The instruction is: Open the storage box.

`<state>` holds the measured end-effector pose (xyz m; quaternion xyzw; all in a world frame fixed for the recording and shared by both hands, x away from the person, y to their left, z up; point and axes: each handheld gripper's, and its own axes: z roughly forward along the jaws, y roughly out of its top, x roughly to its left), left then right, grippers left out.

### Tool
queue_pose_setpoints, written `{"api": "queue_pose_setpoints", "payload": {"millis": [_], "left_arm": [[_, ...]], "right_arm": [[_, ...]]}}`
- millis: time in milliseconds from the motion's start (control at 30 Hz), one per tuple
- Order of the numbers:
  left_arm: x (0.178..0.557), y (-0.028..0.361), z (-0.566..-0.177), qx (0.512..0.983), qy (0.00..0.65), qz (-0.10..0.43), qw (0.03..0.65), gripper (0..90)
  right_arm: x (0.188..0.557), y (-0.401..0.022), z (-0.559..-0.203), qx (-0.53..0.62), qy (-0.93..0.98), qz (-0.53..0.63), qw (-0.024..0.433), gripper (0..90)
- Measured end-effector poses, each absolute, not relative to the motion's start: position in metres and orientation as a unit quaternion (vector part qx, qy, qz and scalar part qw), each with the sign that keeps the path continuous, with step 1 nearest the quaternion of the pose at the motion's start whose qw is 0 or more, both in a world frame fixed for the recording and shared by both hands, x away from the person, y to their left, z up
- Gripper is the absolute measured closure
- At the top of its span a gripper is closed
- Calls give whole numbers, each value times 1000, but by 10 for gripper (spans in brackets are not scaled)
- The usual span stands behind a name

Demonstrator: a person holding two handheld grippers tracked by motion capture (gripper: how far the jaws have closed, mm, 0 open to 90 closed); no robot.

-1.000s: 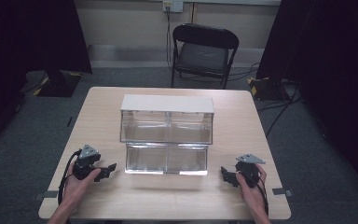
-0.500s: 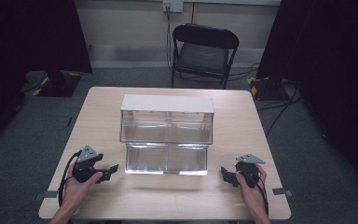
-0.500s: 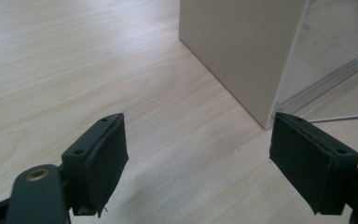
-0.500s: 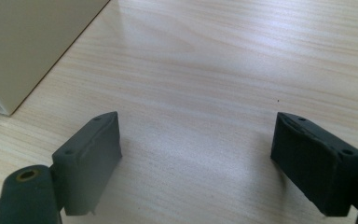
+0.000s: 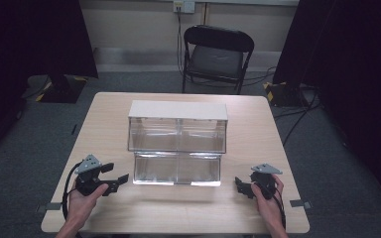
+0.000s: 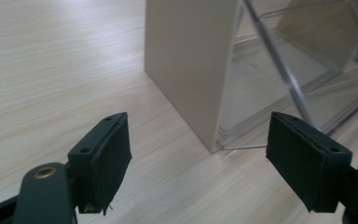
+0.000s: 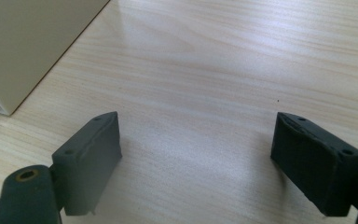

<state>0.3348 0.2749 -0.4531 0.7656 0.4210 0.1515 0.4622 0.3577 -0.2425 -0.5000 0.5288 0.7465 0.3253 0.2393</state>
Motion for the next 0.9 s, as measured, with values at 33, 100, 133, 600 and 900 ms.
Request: {"api": "queue_pose_setpoints", "payload": {"millis": [33,100,133,600,900], "left_arm": [[334,273,-453,765,417,149,468,215],[333,272,-452,763,413,147,474,215],[333,272,-451,762,412,142,480,212],[329,260,-448,767,396,126,489,165],[330,245,-449,785,372,125,480,160]], "right_arm": [[358,-242,-500,529,746,325,239,152],[358,-242,-500,529,747,325,239,152],[358,-242,-500,529,747,325,239,152],[358,-243,-500,529,747,326,239,150],[358,-242,-500,527,748,326,238,142]]}}
